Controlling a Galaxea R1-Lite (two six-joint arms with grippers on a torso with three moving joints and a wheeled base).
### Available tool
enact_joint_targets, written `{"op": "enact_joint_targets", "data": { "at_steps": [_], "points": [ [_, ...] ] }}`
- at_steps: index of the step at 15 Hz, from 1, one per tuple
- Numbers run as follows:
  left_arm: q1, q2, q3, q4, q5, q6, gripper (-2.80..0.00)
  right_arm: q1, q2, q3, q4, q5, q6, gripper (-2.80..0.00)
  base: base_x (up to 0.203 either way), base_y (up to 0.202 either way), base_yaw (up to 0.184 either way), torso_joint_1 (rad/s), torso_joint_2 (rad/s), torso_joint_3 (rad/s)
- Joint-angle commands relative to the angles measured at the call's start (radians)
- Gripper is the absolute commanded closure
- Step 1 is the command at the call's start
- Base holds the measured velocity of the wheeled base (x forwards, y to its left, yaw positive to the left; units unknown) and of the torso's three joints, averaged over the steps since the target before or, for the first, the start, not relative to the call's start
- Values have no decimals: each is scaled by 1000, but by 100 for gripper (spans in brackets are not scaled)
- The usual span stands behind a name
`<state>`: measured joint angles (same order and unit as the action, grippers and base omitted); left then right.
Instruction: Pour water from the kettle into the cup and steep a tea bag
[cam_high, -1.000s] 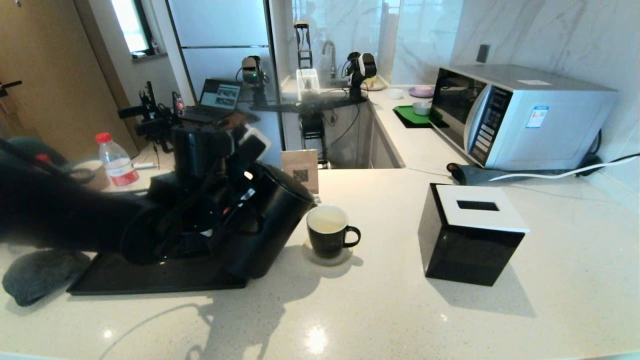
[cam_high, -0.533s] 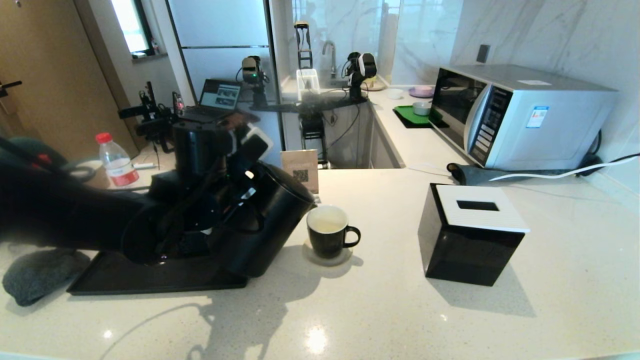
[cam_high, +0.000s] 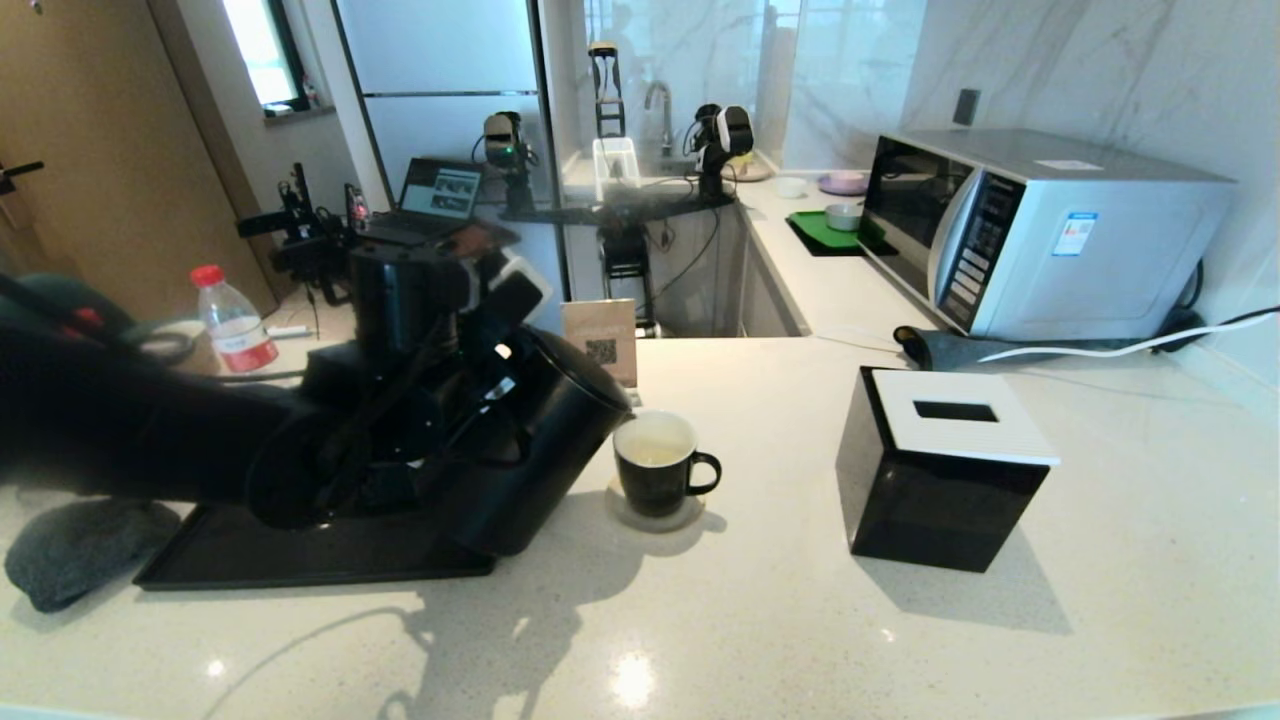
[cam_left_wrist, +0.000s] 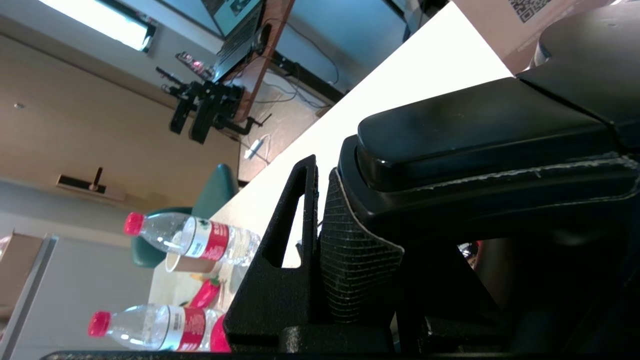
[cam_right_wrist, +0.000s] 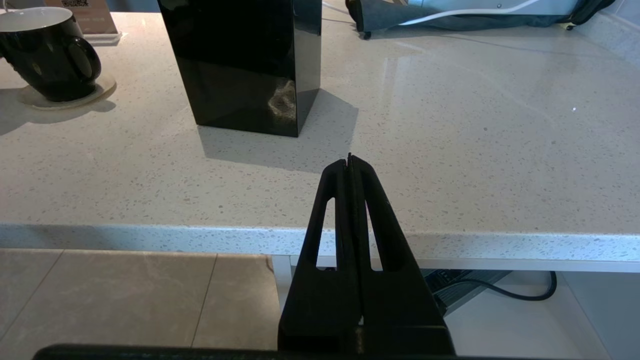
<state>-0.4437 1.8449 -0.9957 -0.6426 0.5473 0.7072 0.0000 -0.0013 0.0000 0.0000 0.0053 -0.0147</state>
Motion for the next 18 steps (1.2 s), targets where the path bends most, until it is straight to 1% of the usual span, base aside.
{"op": "enact_joint_targets", "data": {
  "at_steps": [1, 10, 12, 16, 18],
  "points": [
    [-13, 2, 0, -5, 32, 7, 0, 0, 1, 0, 0, 1, -1, 0, 0, 0, 0, 0, 0, 0],
    [-34, -3, -1, -6, 43, 8, 0, 0, 1, 0, 0, 1, -1, 0, 0, 0, 0, 0, 0, 0],
    [-46, -6, 0, -6, 65, 8, 0, 0, 1, 0, 0, 1, -1, 0, 0, 0, 0, 0, 0, 0],
    [-52, -7, -1, -5, 69, 8, 0, 0, 1, 0, 0, 1, -1, 0, 0, 0, 0, 0, 0, 0],
    [-58, -9, 0, -5, 86, 9, 0, 0, 1, 0, 0, 1, -1, 0, 0, 0, 0, 0, 0, 0]
  ]
}}
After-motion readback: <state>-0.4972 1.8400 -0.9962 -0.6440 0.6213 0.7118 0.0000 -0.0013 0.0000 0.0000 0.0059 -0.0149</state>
